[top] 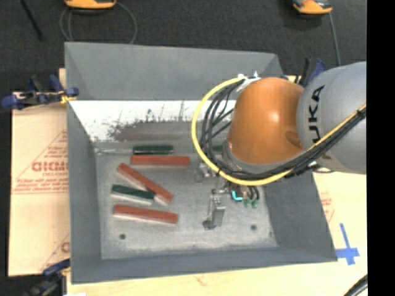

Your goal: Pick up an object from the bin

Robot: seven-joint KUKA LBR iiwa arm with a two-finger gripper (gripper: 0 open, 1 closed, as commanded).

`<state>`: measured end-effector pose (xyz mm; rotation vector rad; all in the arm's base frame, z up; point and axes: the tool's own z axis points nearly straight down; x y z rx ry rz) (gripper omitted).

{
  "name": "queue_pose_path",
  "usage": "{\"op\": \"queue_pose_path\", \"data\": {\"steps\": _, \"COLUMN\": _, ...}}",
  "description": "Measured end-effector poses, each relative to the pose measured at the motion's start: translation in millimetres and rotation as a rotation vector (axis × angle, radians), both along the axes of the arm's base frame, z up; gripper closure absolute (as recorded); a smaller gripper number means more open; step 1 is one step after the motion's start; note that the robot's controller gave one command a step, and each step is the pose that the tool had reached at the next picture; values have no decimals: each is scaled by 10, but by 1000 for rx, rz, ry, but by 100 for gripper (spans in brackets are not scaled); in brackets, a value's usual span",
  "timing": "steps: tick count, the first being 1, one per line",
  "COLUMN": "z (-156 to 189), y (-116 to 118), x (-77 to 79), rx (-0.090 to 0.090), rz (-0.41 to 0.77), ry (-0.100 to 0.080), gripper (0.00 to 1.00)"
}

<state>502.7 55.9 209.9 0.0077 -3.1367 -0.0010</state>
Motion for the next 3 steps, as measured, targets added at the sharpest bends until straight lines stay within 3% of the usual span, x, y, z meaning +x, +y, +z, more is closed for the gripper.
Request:
{"op": "queue_pose_path", "data": {"steps": 1, "z": -1412, "y": 946, "x": 383, "rx": 1, "rz": 216, "ry": -8, "gripper": 0}}
{"op": "queue_pose_path", "data": {"steps": 2, "z": -1088, "y": 963, "x": 207, "rx": 1, "rz": 91, "ry": -4, "gripper": 0}}
{"op": "queue_pose_path", "data": {"steps": 3, "z": -930, "y": 876, "x": 294, "rx": 1, "rz": -93, "ry": -9, "gripper": 0}}
